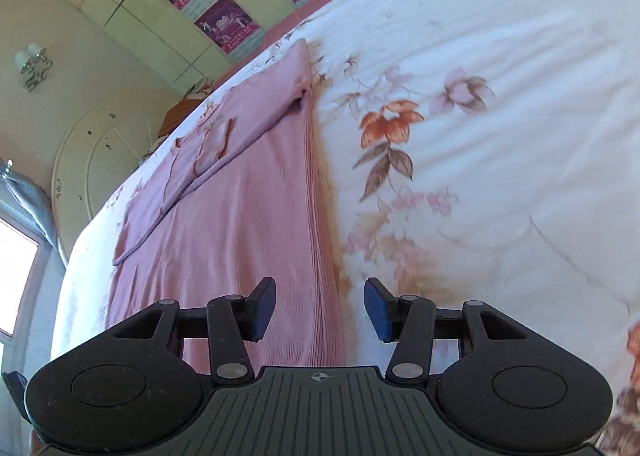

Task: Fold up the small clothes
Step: 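Grasp the hem corners with both grippers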

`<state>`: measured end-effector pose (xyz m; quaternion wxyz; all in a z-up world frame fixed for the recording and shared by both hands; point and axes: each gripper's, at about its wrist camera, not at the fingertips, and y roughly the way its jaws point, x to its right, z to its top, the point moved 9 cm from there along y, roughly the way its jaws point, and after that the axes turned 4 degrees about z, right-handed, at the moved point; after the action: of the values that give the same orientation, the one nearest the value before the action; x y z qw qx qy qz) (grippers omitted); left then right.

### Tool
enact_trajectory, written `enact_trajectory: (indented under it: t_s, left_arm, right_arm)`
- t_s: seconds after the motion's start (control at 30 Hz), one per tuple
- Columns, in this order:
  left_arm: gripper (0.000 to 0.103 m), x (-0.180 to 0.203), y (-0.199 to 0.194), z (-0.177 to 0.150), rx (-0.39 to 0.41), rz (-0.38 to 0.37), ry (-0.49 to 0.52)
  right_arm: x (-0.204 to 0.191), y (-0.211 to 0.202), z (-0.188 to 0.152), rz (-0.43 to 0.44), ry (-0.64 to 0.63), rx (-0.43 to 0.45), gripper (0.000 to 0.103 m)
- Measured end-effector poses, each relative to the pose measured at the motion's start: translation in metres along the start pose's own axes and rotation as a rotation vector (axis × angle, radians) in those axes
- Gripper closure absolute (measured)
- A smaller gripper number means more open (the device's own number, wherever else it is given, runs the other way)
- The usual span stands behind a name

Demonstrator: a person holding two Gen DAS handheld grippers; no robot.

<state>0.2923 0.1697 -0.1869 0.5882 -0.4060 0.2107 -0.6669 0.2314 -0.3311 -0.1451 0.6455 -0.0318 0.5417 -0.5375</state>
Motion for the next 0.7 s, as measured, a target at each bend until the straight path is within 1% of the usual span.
enact_trajectory:
  t_s: [0.07, 0.1, 0.13, 0.23, 0.33, 0.43, 0.53, 0.7]
  left_arm:
    - [0.044, 0.001, -0.008, -0.013, -0.023, -0.065, -0.055]
    - [0.049, 0.003, -0.01, -0.019, -0.041, -0.105, -0.085]
    - [0.051, 0.003, -0.012, -0.026, -0.056, -0.138, -0.114]
    - [0.051, 0.003, -0.015, -0.039, -0.069, -0.208, -0.188]
    - [0.051, -0.001, -0.011, -0.041, -0.075, -0.259, -0.266]
    - [0.051, -0.004, -0.001, -0.035, -0.083, -0.313, -0.329]
    - [0.051, 0.001, 0.008, -0.027, -0.088, -0.328, -0.332]
    - [0.052, 0.011, 0.012, -0.024, -0.071, -0.309, -0.274]
  right_arm:
    - [0.004, -0.009, -0.019, 0.009, 0.026, -0.015, 0.054]
    - [0.006, -0.012, -0.029, 0.014, 0.039, -0.024, 0.054]
    - [0.006, -0.015, -0.039, 0.023, 0.049, -0.032, 0.054]
    - [0.001, -0.023, -0.062, 0.072, 0.065, -0.032, 0.054]
    - [-0.003, -0.021, -0.069, 0.103, 0.095, -0.023, 0.054]
    - [-0.003, -0.011, -0.06, 0.138, 0.129, -0.012, 0.054]
    - [-0.003, 0.001, -0.047, 0.171, 0.16, -0.012, 0.054]
    - [-0.004, 0.013, -0.039, 0.203, 0.154, -0.025, 0.054]
